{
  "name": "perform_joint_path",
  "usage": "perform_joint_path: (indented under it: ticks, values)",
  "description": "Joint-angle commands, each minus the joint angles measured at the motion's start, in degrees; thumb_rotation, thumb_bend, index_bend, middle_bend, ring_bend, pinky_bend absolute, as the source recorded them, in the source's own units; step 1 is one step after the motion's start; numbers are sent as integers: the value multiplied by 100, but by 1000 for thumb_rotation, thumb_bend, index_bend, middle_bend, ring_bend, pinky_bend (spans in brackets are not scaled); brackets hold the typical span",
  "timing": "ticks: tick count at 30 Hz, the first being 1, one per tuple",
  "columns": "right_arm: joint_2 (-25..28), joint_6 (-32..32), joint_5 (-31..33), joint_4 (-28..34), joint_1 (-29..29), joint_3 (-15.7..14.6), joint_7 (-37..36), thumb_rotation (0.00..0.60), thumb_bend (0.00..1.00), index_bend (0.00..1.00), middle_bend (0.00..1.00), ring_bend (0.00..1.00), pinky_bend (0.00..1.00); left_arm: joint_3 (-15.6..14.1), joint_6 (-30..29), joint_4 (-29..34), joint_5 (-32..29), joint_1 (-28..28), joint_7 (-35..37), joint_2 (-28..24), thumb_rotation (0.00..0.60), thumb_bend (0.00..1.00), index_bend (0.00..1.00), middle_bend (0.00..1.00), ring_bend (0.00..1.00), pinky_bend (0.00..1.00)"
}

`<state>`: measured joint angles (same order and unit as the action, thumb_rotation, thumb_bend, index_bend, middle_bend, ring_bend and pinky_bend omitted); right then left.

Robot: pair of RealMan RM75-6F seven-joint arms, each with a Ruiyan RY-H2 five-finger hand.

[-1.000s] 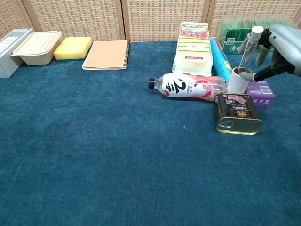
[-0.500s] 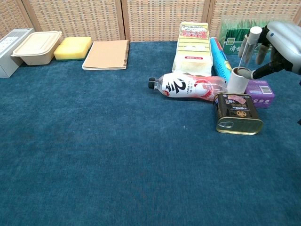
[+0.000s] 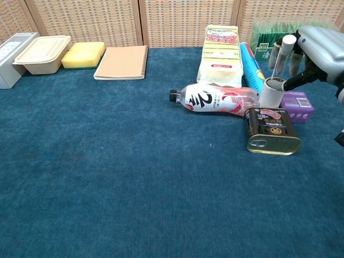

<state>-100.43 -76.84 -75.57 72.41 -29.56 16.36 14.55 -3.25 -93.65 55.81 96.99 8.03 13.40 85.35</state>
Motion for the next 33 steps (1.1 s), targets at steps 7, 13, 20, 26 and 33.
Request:
perform_joint_path:
  ticks: [7, 13, 20, 26, 33]
  values:
    - [-21, -10, -2, 59, -85, 36, 152, 600, 333, 521, 569, 649, 731, 0, 1, 8, 2, 2, 7, -3, 600, 355, 289, 136, 45, 223]
    - [-29, -1, 19, 97, -143, 62, 290, 600, 334, 532, 595, 673, 739, 7, 4, 5, -10, -1, -5, -1, 600, 355, 289, 136, 45, 223]
    - [-30, 25, 64, 75, -181, 67, 399, 600, 339, 546, 617, 698, 760, 10, 13, 0, -19, -2, -5, -1, 600, 355, 289, 136, 45, 223]
    - [-35, 34, 71, 35, -207, 60, 446, 600, 349, 558, 634, 719, 787, 6, 20, -4, -16, 1, -7, 4, 600, 356, 289, 136, 45, 223]
    - [-57, 18, 45, -5, -262, 69, 475, 600, 356, 565, 648, 751, 830, 7, 20, -3, -17, 0, -7, 6, 600, 355, 289, 136, 45, 225]
